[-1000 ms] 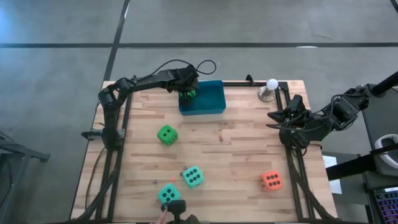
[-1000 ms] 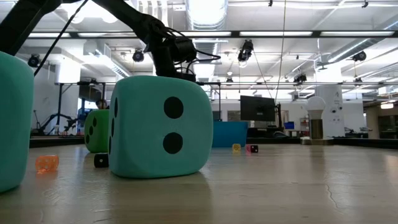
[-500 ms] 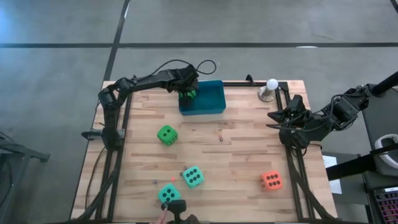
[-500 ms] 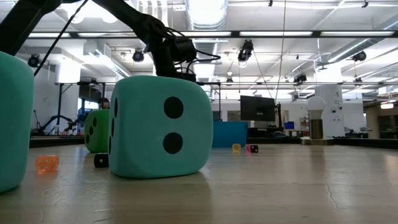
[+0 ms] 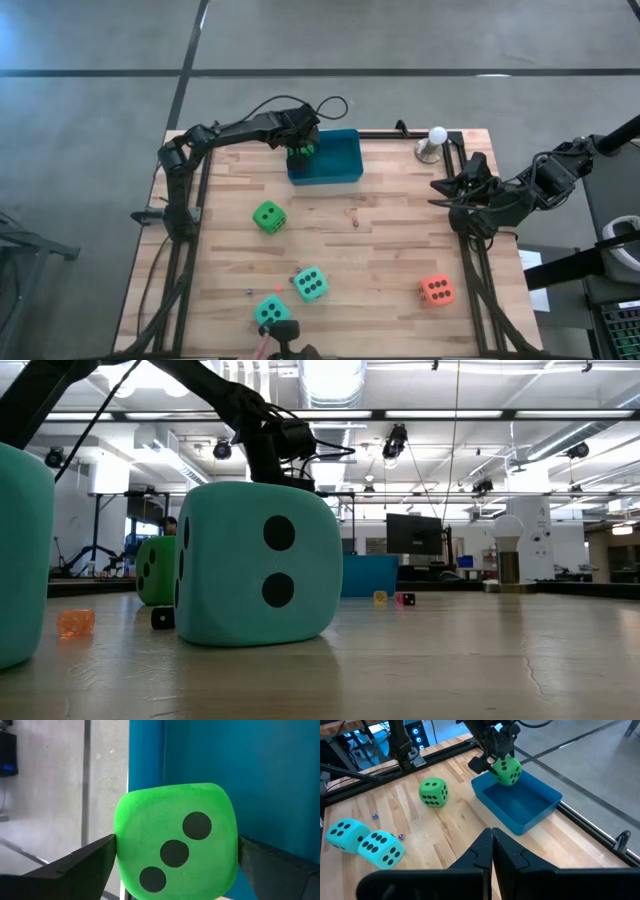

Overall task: Pick & Place Dice
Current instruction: Put the top large green dice into the blue bin, then put the large green dice into the blue bin

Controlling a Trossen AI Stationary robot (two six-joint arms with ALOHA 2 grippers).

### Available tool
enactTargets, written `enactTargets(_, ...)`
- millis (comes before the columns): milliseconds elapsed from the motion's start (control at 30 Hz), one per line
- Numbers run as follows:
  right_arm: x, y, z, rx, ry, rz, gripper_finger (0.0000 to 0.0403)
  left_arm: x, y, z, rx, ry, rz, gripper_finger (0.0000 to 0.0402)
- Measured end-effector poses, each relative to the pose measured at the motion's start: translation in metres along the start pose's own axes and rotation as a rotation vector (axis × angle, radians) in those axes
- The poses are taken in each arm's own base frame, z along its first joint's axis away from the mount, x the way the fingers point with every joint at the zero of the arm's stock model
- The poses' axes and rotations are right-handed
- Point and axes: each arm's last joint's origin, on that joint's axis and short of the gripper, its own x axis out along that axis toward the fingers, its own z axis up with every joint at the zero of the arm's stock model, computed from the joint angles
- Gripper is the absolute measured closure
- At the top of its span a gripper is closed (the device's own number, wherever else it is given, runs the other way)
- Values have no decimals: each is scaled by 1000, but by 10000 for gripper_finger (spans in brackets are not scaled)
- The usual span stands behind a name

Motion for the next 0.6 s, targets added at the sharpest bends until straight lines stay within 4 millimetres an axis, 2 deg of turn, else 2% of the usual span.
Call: enactTargets(600,0,0,0,0,0,0,394,0,1,1,2,-9,23,7)
